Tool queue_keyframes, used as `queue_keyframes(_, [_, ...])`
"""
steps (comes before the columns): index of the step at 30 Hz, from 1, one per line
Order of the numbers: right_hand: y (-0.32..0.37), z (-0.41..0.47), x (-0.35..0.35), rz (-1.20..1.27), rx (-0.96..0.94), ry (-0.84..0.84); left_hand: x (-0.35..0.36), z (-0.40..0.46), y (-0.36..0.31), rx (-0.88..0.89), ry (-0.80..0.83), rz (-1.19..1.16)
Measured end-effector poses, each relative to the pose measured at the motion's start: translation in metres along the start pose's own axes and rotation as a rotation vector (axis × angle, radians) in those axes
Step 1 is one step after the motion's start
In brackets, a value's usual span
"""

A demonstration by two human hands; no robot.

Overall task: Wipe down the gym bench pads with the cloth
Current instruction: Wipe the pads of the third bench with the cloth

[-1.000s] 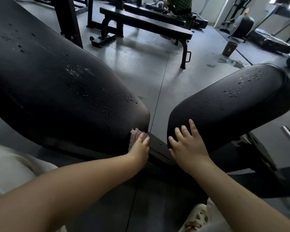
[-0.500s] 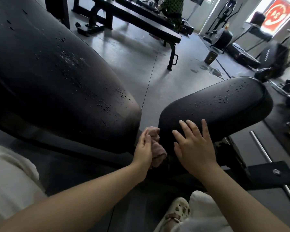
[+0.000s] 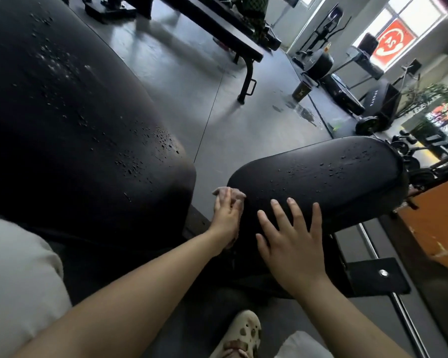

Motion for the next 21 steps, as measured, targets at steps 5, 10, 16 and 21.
queue_keyframes(5, [0.000, 0.001, 0.000, -0.009, 0.001, -0.033, -0.001, 0.043, -0.007, 0.033, -0.016, 0.058])
queue_keyframes(10, [0.000, 0.002, 0.000, -0.012, -0.001, -0.049, -0.004, 0.034, 0.009, 0.025, -0.050, 0.029])
queue_keyframes(16, [0.001, 0.001, -0.002, 0.004, 0.000, -0.106, 0.000, -0.049, 0.028, 0.049, -0.146, -0.180])
queue_keyframes(21, [0.001, 0.000, -0.001, 0.015, 0.000, -0.118, 0.000, -0.018, 0.021, -0.002, -0.080, -0.057])
Point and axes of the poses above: each hand's wrist, its own z-axis towards the middle knuckle, its own x-axis out of the palm, y = z × x, the point moved 10 cm from there along z, towards the middle knuckle, and after that the axes turned 5 degrees about -y, right-handed, at the moved point
